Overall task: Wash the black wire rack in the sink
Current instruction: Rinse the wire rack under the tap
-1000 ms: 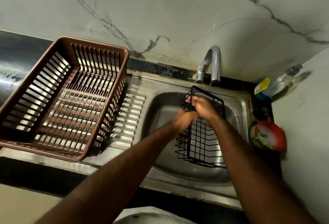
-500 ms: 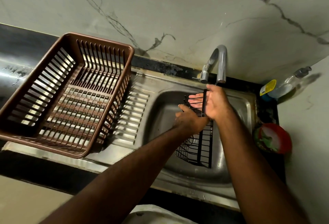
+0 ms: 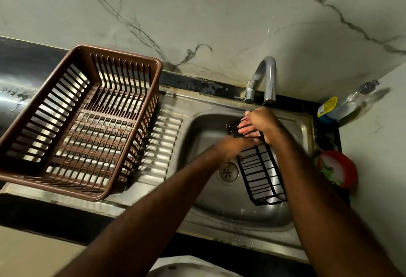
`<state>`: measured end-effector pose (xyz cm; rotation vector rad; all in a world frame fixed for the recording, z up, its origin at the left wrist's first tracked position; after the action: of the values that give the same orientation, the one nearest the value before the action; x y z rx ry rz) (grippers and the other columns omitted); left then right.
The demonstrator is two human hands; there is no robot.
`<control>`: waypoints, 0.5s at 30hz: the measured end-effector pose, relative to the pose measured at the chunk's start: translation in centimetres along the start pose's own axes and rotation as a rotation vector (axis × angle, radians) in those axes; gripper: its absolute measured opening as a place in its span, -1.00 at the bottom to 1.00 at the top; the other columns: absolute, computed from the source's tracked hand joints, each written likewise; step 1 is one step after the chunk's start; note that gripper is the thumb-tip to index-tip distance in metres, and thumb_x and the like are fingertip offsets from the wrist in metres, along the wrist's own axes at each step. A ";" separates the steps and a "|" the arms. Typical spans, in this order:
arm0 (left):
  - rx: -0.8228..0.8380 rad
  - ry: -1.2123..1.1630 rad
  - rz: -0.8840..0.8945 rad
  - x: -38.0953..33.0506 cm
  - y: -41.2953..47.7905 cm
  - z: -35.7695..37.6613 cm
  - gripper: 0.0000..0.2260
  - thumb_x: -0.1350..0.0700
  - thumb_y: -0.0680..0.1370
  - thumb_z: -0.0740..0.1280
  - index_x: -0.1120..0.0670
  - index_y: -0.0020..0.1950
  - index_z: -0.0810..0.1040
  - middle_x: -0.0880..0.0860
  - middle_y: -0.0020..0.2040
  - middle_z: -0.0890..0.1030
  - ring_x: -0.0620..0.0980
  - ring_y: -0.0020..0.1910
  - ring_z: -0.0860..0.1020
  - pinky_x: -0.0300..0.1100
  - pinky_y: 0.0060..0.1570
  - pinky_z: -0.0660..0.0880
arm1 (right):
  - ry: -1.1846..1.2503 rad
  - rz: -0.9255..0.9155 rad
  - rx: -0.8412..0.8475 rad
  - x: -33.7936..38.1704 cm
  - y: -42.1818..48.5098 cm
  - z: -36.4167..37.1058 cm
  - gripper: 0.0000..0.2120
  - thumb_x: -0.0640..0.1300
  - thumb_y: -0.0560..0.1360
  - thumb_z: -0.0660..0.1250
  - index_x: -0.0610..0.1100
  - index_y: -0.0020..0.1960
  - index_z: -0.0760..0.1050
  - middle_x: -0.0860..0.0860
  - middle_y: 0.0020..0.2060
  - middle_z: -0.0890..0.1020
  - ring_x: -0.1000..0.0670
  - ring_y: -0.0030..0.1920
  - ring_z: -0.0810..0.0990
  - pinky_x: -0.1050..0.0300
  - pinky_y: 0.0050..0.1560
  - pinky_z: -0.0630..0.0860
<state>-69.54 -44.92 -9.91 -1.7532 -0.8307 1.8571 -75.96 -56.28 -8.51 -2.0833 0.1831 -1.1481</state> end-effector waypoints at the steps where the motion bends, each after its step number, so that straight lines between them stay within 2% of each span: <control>1: 0.013 -0.052 -0.022 0.0 -0.3 -0.6 -0.59 -0.08 0.61 0.36 0.13 0.37 0.55 0.13 0.23 0.63 0.02 -0.10 0.66 -0.14 -0.08 0.58 | 0.005 -0.008 -0.007 0.3 -0.2 -0.3 -0.66 -0.06 0.70 0.11 -0.23 -0.08 0.52 -0.10 -0.25 0.67 0.05 -0.47 0.64 0.23 -0.52 0.52; 3: -0.058 -0.181 -0.087 0.6 -0.5 -2.8 -0.57 -0.15 0.63 0.29 0.15 0.32 0.55 0.13 0.17 0.64 0.00 -0.18 0.63 -0.21 -0.35 0.47 | 0.018 -0.022 -0.013 0.8 -0.5 -0.9 -0.66 -0.05 0.70 0.12 -0.21 -0.11 0.52 -0.10 -0.24 0.66 0.06 -0.47 0.64 0.23 -0.51 0.55; 4: -0.157 -0.219 -0.088 0.9 -0.5 -4.5 -0.56 -0.17 0.63 0.28 0.17 0.27 0.58 0.12 0.11 0.66 0.01 -0.16 0.62 -0.18 -0.37 0.44 | 0.007 -0.028 -0.016 1.0 -0.6 -1.1 -0.66 -0.03 0.69 0.14 -0.20 -0.11 0.53 -0.10 -0.23 0.66 0.05 -0.45 0.64 0.21 -0.48 0.57; 6: -0.374 -0.199 0.018 0.8 -0.1 -7.8 -0.61 -0.18 0.63 0.29 0.13 0.18 0.63 0.11 0.06 0.70 0.06 -0.07 0.65 -0.07 -0.21 0.53 | -0.048 -0.039 -0.042 1.2 -0.9 -1.6 -0.63 0.06 0.67 0.17 -0.19 -0.10 0.55 -0.08 -0.25 0.66 0.02 -0.44 0.62 0.20 -0.46 0.54; 8: -0.480 -0.086 0.197 -0.9 -0.1 -9.5 -0.69 -0.10 0.65 0.29 0.07 0.22 0.64 0.03 0.09 0.68 0.04 0.07 0.63 -0.04 0.05 0.57 | -0.137 -0.061 -0.084 1.3 -1.1 -2.1 -0.55 0.18 0.62 0.20 -0.18 -0.15 0.56 -0.04 -0.36 0.59 0.02 -0.49 0.49 0.22 -0.46 0.45; 11: -0.366 0.122 0.373 -4.2 0.3 -8.1 -0.73 -0.03 0.69 0.24 0.07 0.24 0.62 0.01 0.10 0.64 0.00 0.13 0.58 -0.08 0.14 0.50 | -0.269 -0.094 -0.098 1.4 -1.1 -2.0 -0.51 0.24 0.56 0.26 -0.15 -0.28 0.52 0.01 -0.52 0.41 0.02 -0.54 0.33 0.20 -0.44 0.35; 15: -0.189 0.311 0.434 -5.8 0.9 -5.1 -0.59 -0.12 0.73 0.09 0.05 0.42 0.53 0.09 0.32 0.59 -0.04 0.25 0.51 -0.14 0.20 0.38 | -0.279 -0.134 -0.045 2.0 -1.2 -1.6 -0.59 0.14 0.52 0.31 -0.14 -0.34 0.48 0.02 -0.54 0.31 0.00 -0.52 0.31 0.17 -0.42 0.36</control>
<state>-63.91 -49.00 -6.41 -2.4203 -0.5494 1.7238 -76.30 -57.16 -5.84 -2.2980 -0.0651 -0.9219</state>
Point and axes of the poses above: each hand's wrist, its own y-axis towards the middle knuckle, its own z-axis out of the palm, x = y × z, the point moved 9 cm from there along y, towards the middle knuckle
